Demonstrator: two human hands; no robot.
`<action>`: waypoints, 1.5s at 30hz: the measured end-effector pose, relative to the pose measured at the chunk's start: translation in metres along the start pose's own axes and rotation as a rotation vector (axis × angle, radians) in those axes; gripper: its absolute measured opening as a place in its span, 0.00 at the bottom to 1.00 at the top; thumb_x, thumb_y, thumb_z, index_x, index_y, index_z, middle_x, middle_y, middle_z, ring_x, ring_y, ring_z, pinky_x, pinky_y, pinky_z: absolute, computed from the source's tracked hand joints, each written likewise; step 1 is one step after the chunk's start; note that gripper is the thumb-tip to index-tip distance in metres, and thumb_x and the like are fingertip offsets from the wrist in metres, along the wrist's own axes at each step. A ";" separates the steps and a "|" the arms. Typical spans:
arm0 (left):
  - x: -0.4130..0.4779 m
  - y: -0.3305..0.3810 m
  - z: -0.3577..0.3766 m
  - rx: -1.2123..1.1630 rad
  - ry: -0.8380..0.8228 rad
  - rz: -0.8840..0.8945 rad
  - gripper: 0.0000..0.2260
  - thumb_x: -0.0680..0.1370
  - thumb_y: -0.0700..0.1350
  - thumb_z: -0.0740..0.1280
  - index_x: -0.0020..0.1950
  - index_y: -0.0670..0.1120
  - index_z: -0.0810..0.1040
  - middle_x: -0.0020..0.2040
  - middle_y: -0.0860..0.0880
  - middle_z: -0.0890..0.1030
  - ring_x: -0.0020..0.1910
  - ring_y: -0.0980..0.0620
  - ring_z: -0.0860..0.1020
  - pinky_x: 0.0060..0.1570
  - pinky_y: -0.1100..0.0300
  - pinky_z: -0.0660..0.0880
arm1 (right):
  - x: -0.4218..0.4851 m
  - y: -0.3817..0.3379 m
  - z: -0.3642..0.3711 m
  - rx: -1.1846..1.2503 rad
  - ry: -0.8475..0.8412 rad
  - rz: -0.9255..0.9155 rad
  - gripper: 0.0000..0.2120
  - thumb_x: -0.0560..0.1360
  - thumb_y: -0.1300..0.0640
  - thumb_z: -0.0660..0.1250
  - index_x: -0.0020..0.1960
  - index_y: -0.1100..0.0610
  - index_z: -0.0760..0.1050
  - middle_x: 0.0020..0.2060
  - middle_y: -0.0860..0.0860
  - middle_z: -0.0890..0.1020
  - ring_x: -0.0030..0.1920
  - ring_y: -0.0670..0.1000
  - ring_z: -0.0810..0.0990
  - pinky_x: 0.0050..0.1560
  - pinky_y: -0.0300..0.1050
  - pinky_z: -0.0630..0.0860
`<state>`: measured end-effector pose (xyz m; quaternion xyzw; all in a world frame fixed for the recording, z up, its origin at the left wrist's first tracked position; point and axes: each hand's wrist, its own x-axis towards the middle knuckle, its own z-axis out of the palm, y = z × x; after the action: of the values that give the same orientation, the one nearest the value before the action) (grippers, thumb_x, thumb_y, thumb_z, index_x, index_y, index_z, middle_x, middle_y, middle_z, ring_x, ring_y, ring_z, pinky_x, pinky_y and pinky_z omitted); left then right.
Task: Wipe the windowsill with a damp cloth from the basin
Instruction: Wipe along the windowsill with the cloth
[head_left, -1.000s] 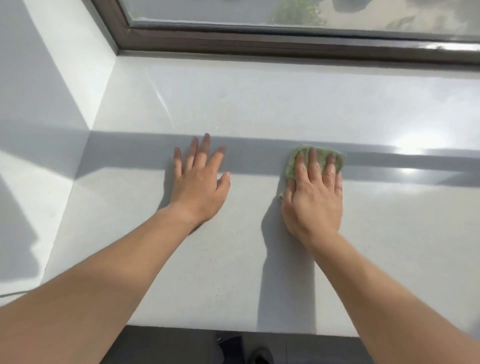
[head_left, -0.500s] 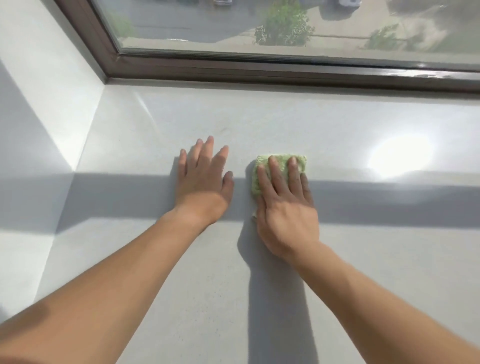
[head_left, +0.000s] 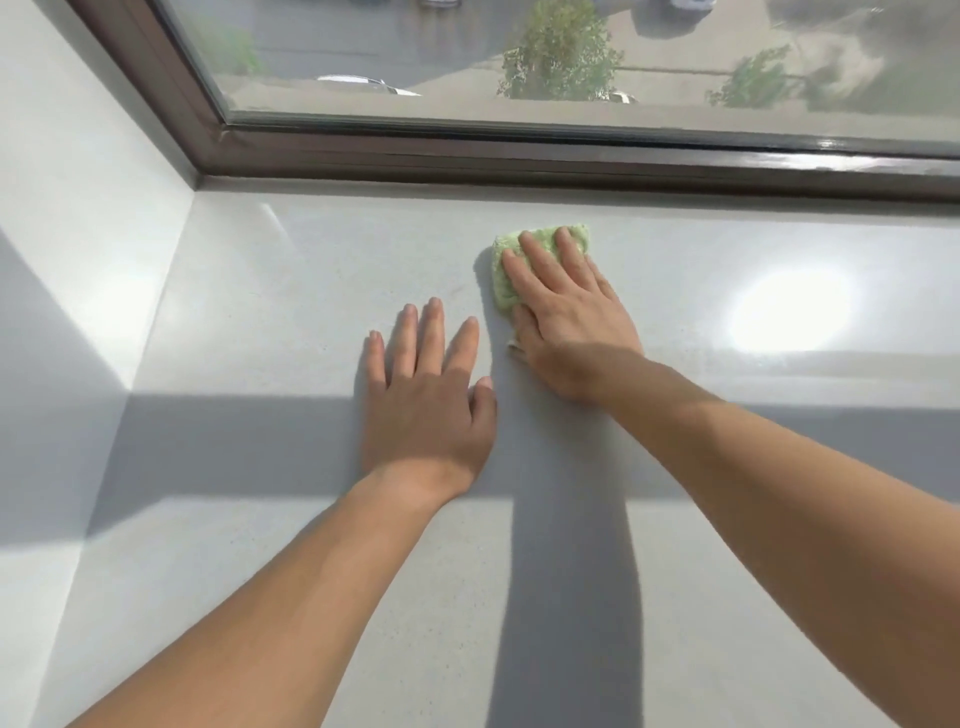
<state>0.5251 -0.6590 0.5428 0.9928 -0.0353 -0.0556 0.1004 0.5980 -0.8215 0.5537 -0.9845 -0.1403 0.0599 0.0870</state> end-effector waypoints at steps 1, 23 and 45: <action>-0.001 0.000 0.000 0.002 -0.005 0.005 0.28 0.80 0.56 0.45 0.81 0.55 0.51 0.82 0.47 0.45 0.80 0.47 0.40 0.77 0.42 0.40 | 0.005 0.018 -0.004 0.002 -0.001 -0.021 0.27 0.82 0.47 0.48 0.80 0.46 0.48 0.80 0.44 0.48 0.80 0.53 0.41 0.78 0.50 0.43; 0.015 0.023 0.001 0.065 -0.060 -0.034 0.29 0.79 0.62 0.40 0.79 0.60 0.39 0.81 0.48 0.36 0.79 0.44 0.34 0.69 0.28 0.37 | 0.020 0.067 -0.011 0.030 0.153 0.255 0.25 0.83 0.47 0.48 0.79 0.48 0.53 0.80 0.49 0.53 0.79 0.59 0.45 0.78 0.56 0.47; -0.009 0.093 0.009 -0.065 -0.044 -0.010 0.26 0.80 0.56 0.43 0.79 0.57 0.51 0.82 0.48 0.42 0.79 0.49 0.35 0.75 0.45 0.34 | -0.023 0.141 -0.021 0.040 0.141 0.333 0.28 0.80 0.49 0.52 0.79 0.50 0.53 0.80 0.51 0.51 0.79 0.59 0.43 0.78 0.55 0.46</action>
<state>0.5097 -0.7504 0.5537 0.9877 -0.0305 -0.0789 0.1314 0.6171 -0.9649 0.5501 -0.9939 0.0324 0.0072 0.1052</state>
